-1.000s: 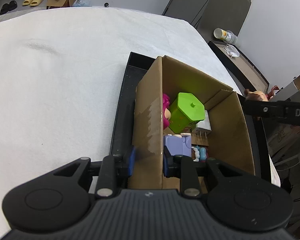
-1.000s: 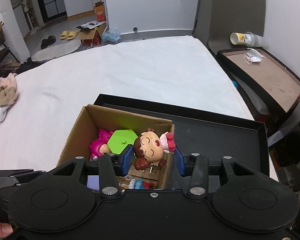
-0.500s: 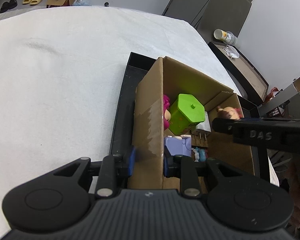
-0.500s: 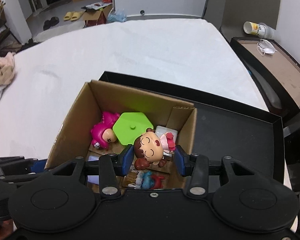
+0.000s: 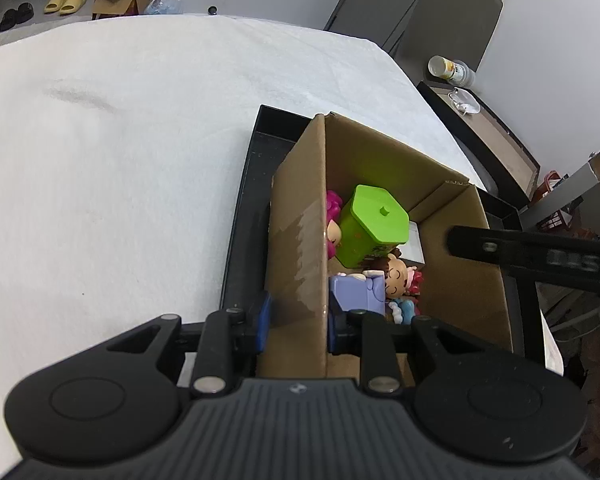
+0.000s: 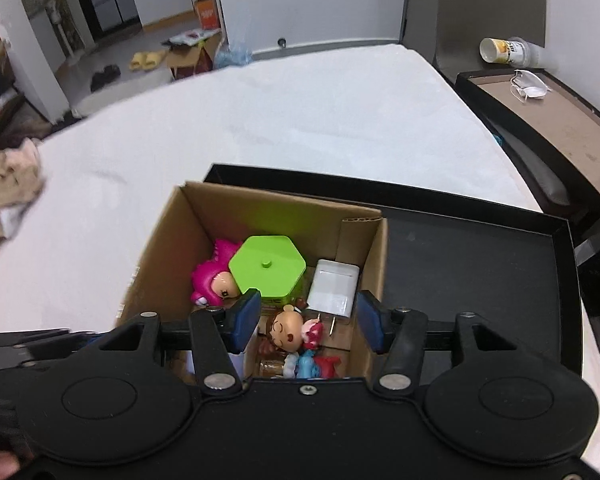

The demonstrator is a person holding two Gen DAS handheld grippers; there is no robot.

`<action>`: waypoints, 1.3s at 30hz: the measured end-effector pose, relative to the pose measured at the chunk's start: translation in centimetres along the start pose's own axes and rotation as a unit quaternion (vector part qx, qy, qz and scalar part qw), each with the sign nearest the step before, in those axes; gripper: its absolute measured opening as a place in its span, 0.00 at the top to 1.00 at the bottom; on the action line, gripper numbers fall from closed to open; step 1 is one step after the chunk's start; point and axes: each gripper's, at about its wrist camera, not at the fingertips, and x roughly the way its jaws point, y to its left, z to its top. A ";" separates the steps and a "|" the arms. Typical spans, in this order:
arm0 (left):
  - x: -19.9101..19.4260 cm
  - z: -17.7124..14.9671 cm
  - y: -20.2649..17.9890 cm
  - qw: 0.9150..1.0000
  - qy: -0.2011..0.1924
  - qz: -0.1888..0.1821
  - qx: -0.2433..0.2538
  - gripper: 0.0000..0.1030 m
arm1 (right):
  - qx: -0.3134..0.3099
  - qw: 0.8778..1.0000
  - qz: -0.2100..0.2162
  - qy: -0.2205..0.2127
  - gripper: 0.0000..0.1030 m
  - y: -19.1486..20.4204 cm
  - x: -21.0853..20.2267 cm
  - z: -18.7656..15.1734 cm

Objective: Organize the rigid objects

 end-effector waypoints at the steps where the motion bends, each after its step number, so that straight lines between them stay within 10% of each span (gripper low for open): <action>1: -0.1 0.0 -0.1 1.000 -0.001 0.001 0.001 0.76 | 0.003 1.000 0.000 -0.003 0.48 -0.2 -0.6 -0.1; 17: -6.9 -0.7 -4.9 0.996 -0.034 0.031 0.075 0.66 | 0.082 0.996 -0.005 -0.039 0.14 -4.0 -8.1 -4.9; 23: -10.9 -1.4 -7.9 0.990 -0.072 0.028 0.114 0.35 | 0.117 0.991 -0.044 -0.041 0.00 -5.3 -10.5 -6.5; 39: -18.0 -4.6 -10.4 0.986 -0.086 0.022 0.144 0.22 | 0.173 0.977 -0.080 -0.094 0.00 -6.0 -18.2 -10.4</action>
